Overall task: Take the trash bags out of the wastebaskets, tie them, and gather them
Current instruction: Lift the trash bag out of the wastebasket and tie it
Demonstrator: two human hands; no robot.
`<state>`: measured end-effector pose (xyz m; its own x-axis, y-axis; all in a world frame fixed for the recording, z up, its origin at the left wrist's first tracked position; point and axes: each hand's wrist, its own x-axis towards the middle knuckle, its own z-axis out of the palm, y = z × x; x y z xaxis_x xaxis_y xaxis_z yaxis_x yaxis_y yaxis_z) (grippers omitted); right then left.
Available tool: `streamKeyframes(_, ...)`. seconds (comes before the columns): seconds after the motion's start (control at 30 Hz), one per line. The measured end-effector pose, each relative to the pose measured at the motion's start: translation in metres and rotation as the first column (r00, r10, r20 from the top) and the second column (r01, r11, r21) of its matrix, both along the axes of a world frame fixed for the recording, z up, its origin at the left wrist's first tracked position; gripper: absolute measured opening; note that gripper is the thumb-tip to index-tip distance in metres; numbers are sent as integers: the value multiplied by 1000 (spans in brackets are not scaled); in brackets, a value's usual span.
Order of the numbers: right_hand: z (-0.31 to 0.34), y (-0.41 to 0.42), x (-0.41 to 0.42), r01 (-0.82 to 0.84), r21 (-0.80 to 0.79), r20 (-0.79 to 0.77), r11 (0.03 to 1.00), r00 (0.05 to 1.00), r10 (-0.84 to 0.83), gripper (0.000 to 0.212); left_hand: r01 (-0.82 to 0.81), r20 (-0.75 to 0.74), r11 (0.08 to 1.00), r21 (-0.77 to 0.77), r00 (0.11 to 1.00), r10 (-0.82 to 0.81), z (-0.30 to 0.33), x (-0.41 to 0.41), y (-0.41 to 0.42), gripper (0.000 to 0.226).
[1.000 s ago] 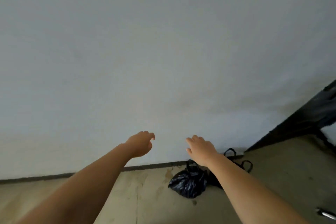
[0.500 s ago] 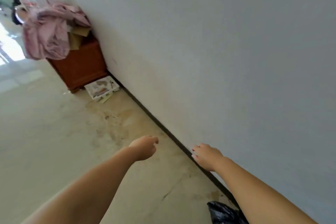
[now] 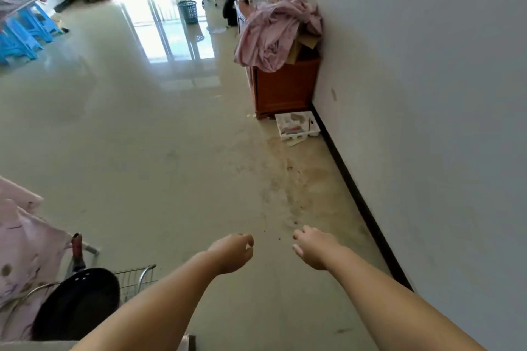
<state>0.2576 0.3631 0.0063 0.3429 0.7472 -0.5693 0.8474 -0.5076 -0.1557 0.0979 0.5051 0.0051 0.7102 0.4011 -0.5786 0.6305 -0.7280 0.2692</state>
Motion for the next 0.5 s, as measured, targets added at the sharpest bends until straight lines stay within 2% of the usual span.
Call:
streamKeyframes(0.23, 1, 107, -39, -122, -19, -5, 992, 992, 122, 43, -98, -12, 995, -13, 995, 97, -7, -38, 82, 38)
streamKeyframes(0.5, -6, 223, 6, -220, -72, 6, 973, 975, 221, 44, -200, 20, 978, -60, 979, 201, -16, -6, 178, 41)
